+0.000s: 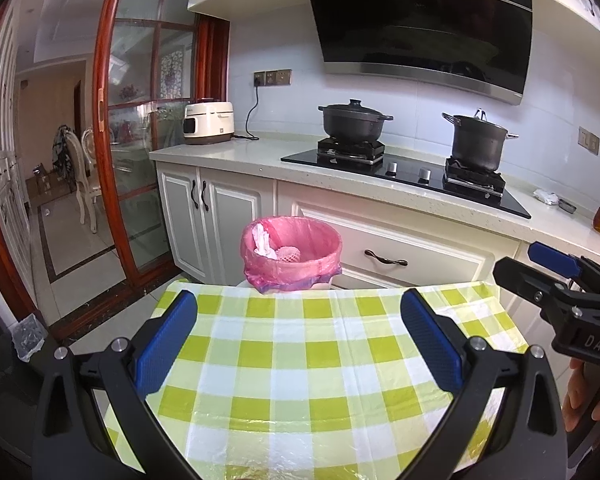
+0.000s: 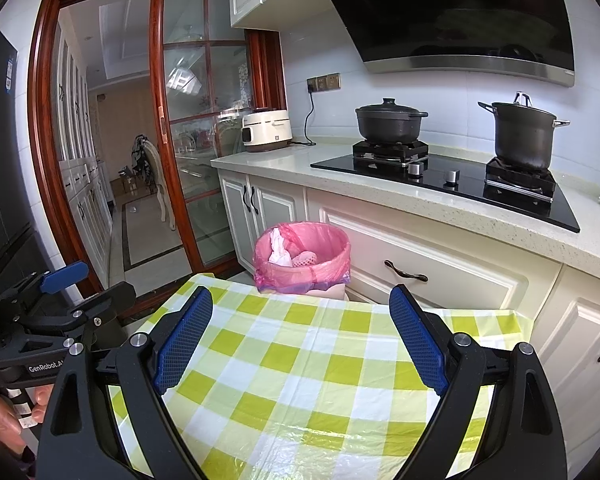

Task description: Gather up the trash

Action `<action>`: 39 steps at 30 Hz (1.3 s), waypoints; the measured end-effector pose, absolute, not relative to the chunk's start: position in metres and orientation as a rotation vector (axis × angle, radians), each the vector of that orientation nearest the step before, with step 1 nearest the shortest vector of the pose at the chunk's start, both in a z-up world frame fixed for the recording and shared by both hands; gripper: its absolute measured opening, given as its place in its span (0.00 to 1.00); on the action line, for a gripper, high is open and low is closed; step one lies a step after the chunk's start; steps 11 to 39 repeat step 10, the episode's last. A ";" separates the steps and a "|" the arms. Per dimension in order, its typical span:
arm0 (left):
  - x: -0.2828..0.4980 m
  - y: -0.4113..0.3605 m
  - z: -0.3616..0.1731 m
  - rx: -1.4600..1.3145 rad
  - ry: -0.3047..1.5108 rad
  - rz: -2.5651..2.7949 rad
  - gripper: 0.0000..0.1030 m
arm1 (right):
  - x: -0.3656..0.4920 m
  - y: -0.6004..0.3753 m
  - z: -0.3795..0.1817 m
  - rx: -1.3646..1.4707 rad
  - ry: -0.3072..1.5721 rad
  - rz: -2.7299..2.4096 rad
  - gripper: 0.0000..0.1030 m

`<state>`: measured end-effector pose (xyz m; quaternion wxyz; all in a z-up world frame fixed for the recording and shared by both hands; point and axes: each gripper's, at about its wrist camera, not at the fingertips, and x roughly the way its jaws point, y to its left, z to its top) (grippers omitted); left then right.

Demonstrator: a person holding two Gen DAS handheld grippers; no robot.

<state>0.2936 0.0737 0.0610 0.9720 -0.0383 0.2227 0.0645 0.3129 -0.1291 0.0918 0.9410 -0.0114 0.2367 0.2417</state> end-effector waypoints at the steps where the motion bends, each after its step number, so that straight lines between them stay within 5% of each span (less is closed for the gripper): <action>1: 0.293 0.073 0.061 -0.072 0.443 0.138 0.96 | 0.312 -0.127 0.092 -0.024 0.483 0.492 0.82; 39: 0.290 0.071 0.065 -0.049 0.441 0.134 0.96 | 0.311 -0.133 0.091 -0.017 0.481 0.492 0.82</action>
